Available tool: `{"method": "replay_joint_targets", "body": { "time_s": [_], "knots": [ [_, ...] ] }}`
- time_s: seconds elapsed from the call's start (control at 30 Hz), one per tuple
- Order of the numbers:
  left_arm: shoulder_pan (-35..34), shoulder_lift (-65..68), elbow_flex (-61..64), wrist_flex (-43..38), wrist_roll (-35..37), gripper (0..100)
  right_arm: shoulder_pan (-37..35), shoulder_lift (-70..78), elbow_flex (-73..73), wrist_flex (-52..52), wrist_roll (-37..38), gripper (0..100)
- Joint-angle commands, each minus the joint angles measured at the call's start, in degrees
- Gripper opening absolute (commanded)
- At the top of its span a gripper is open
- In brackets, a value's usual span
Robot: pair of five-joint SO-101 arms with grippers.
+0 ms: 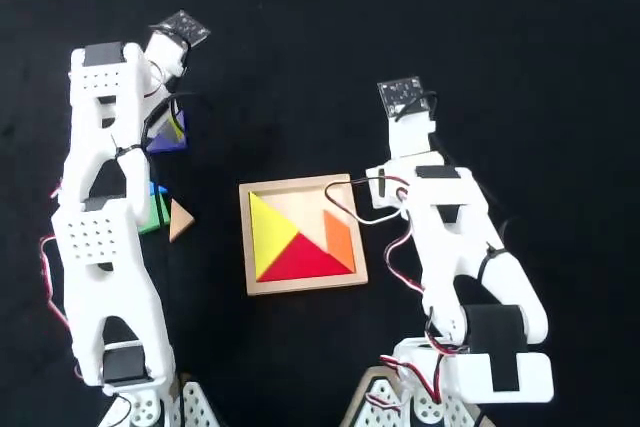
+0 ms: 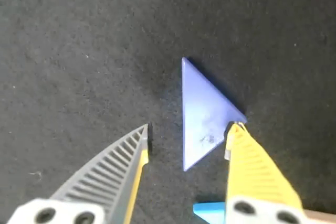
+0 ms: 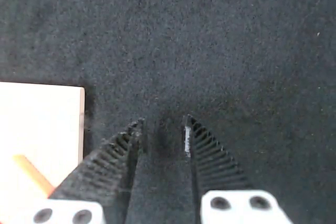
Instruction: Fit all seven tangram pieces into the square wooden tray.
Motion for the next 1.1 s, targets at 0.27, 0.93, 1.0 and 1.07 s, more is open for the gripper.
{"method": "replay_joint_targets", "body": {
  "time_s": [0.27, 0.93, 1.0, 1.07],
  "knots": [
    [-6.9, -0.4, -5.1, -5.2, 0.5, 24, 0.7, 0.1, -2.9, -1.1, 0.7, 12.4],
    [1.7, 6.9, -5.2, 10.5, -3.2, 24, 0.7, 0.1, -2.9, -1.1, 0.7, 12.4],
    [3.4, 6.9, -5.8, 12.5, -3.2, 23, 0.7, 0.1, -2.9, -1.1, 0.7, 12.4],
    [4.6, 6.9, -5.8, 13.4, -3.2, 20, 0.7, 0.1, -2.9, -1.1, 0.7, 12.4]
  ]
}}
